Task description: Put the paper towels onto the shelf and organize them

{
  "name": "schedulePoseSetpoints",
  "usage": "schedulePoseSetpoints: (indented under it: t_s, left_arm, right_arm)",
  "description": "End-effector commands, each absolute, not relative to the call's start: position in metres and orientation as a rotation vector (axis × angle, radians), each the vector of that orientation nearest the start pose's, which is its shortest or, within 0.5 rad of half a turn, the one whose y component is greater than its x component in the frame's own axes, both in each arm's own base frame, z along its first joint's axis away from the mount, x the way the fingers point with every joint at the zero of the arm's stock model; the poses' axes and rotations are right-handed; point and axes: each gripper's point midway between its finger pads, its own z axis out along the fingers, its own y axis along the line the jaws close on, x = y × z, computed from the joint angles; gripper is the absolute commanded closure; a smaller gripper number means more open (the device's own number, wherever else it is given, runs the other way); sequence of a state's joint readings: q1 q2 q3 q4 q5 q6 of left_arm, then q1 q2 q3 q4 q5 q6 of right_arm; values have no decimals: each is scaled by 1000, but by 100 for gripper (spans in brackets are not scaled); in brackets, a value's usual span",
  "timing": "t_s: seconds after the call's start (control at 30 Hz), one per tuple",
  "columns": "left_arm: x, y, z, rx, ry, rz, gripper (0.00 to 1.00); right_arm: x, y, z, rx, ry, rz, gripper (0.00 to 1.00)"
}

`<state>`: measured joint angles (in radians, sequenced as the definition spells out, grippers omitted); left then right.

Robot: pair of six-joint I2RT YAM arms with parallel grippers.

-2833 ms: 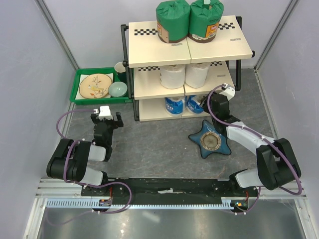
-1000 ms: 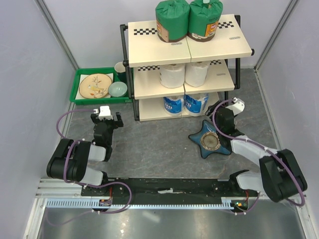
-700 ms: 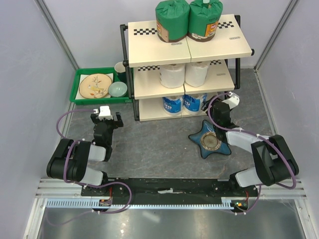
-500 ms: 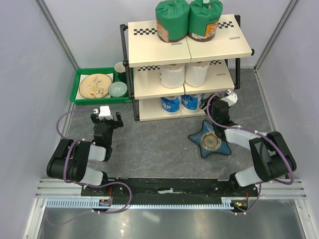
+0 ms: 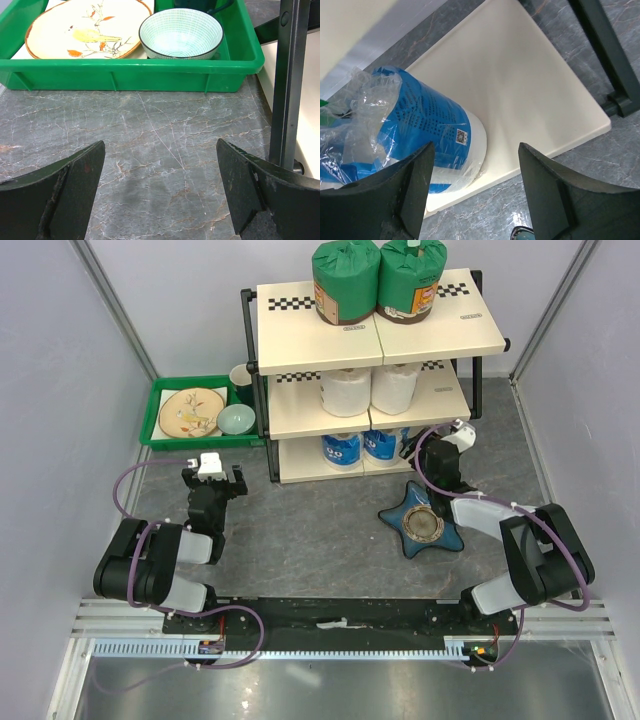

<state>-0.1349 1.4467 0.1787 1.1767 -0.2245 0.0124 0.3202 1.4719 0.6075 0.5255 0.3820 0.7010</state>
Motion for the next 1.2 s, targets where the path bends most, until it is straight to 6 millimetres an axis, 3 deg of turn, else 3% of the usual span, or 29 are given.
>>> schedulePoseSetpoints:
  t_s: [0.0,0.23,0.3,0.6,0.63,0.77,1.03,1.17]
  left_arm:
    - [367,-8,112,-50,1604,93,1]
    - [367,-8,111,-49,1605,93,1]
    - [367,-8,112,-50,1604,93,1]
    - [367,-8,111,-49,1605,93,1]
    - [367,-8,112,-50,1604,93,1]
    - [367,-8,112,-50,1604,93,1]
    - [367,-8,111,-49,1605,93,1]
    - [367,-8,111,-49,1605,93,1]
  right_arm:
    - [428,112,143,564,1742,436,24]
    - [424,106,146,571,1731,413,24]
    - [416,99,145,586,1728,390,24]
    - [362,84,175,555,1677,419,21]
    - [357,87,185,522,1667,452,21]
    - [348,116,192,379,1745,544,22]
    - [324,207,168,104,1861,686,22]
    - [329,234,167,140,1818,767,22]
